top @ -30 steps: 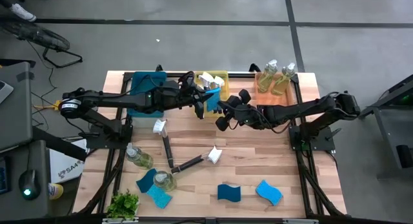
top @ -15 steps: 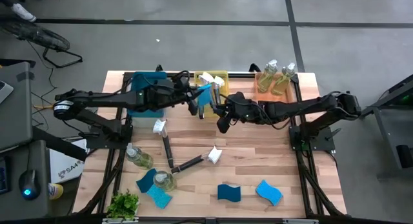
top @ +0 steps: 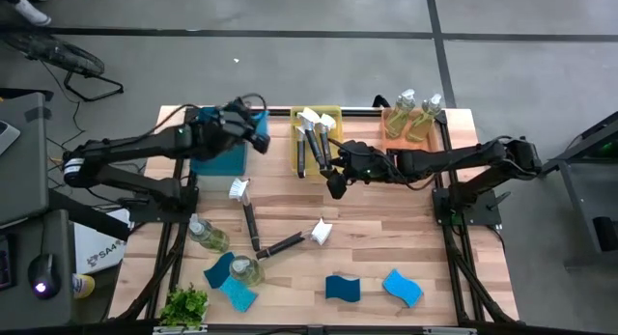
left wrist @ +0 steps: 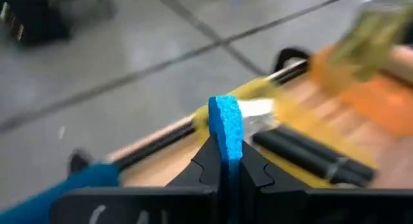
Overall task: Pick & Place Kitchen Sink Supplies
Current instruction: Put the blue dishwashing sponge into the blue bin
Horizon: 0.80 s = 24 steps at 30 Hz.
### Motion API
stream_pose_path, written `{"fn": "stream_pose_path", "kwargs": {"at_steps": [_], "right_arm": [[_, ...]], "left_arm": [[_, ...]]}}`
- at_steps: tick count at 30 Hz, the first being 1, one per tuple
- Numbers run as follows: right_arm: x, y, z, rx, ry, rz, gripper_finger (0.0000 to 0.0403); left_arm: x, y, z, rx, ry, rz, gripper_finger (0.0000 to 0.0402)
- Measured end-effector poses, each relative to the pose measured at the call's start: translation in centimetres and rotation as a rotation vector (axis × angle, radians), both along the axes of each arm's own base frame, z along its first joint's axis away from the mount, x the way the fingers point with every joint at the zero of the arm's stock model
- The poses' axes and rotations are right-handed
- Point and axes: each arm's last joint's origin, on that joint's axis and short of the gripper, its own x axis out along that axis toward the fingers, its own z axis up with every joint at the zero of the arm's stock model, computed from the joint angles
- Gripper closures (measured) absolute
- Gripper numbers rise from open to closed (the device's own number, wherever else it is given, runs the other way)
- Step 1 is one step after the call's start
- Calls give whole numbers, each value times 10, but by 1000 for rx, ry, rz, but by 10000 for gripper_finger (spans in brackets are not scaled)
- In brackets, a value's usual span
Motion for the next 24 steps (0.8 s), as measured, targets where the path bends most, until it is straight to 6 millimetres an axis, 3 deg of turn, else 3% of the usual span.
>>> {"fn": "stream_pose_path", "kwargs": {"at_steps": [8,14,24], "right_arm": [[0,0,0,6,-3,-11,178],[0,-1,0,8,-6,-21,178],[0,-1,0,0,-10,-56,178]], "left_arm": [[-36,47,-14,-282,5,157,396],[-60,82,-25,-393,15,304,396],[-83,141,-61,-634,51,292,396]]}}
